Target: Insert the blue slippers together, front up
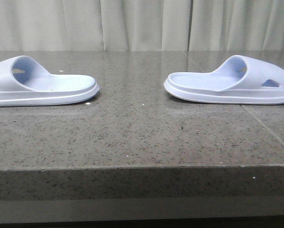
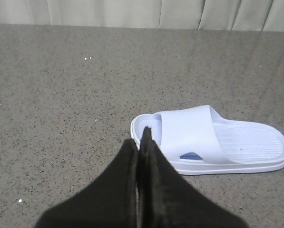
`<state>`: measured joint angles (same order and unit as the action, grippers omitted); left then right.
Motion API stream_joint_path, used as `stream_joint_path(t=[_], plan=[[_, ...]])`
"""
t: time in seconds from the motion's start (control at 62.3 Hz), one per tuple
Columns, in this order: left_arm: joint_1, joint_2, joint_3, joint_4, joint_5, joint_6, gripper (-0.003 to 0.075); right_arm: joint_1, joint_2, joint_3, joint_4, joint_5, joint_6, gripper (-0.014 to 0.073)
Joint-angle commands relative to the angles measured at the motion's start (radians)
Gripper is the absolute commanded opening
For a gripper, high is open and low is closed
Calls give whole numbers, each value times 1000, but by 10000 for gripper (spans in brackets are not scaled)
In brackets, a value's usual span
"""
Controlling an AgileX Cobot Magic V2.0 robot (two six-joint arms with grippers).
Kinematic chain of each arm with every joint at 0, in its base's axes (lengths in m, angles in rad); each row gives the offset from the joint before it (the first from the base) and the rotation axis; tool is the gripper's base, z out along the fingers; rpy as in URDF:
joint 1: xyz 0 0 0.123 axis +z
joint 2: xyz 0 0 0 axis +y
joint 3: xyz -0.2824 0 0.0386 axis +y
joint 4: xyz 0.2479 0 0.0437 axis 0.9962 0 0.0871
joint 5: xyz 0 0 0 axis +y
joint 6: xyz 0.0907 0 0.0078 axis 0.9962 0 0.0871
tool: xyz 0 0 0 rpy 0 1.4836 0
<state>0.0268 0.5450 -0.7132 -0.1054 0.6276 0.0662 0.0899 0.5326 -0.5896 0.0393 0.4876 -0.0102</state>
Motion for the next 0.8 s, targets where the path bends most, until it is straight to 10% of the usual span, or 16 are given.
stream_joint_path(t=[0.0, 0.305, 0.561, 0.786], plan=[[-5, 36, -34, -28, -69, 0, -20, 0, 41, -35, -2, -71, 0, -68], [-5, 78, -32, -39, -52, 0, 9, 0, 57, -35, -3, -37, 0, -41], [-5, 78, -32, -42, -53, 0, 543, 0, 57, -35, -3, -12, 0, 446], [-5, 90, -23, -50, -29, 0, 530, 0, 57, -35, -2, -10, 0, 508]])
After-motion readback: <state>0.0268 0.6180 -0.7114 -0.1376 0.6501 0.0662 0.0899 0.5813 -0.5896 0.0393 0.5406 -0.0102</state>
